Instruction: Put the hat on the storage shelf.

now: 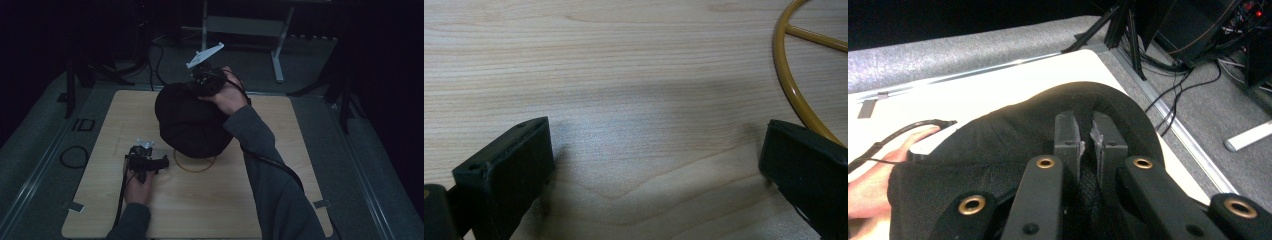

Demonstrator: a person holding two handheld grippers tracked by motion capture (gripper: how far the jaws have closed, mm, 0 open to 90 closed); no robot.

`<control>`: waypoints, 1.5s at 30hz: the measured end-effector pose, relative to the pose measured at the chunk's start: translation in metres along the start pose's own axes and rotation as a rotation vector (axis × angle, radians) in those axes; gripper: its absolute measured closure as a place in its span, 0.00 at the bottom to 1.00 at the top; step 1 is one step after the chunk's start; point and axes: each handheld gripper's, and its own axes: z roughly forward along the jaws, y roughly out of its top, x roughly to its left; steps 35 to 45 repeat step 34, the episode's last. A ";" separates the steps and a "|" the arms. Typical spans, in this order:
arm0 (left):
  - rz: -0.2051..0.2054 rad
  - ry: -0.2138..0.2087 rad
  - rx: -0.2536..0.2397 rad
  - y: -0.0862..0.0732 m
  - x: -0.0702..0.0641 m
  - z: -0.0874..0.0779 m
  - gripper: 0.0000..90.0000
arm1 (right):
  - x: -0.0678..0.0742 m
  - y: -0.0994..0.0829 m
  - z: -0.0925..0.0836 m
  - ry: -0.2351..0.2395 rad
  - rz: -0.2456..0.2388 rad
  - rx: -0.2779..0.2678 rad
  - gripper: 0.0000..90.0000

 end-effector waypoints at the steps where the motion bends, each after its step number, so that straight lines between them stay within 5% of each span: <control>1: -0.001 0.000 0.000 0.000 0.000 0.000 0.01 | 0.000 0.000 0.003 -0.002 0.004 0.006 0.93; 7: 0.000 0.002 -0.002 0.000 0.000 0.000 0.01 | -0.001 0.000 0.014 -0.020 0.018 0.033 0.91; 11: -0.003 0.002 -0.003 0.000 0.000 0.000 0.01 | -0.003 -0.001 0.017 -0.050 0.051 0.028 0.77; 20: -0.002 0.002 -0.004 0.000 0.000 0.000 0.01 | -0.005 -0.006 0.010 -0.025 0.056 0.032 0.64; 45: -0.001 0.002 -0.004 0.000 0.000 0.000 0.01 | -0.004 -0.020 0.004 0.007 0.059 0.035 0.58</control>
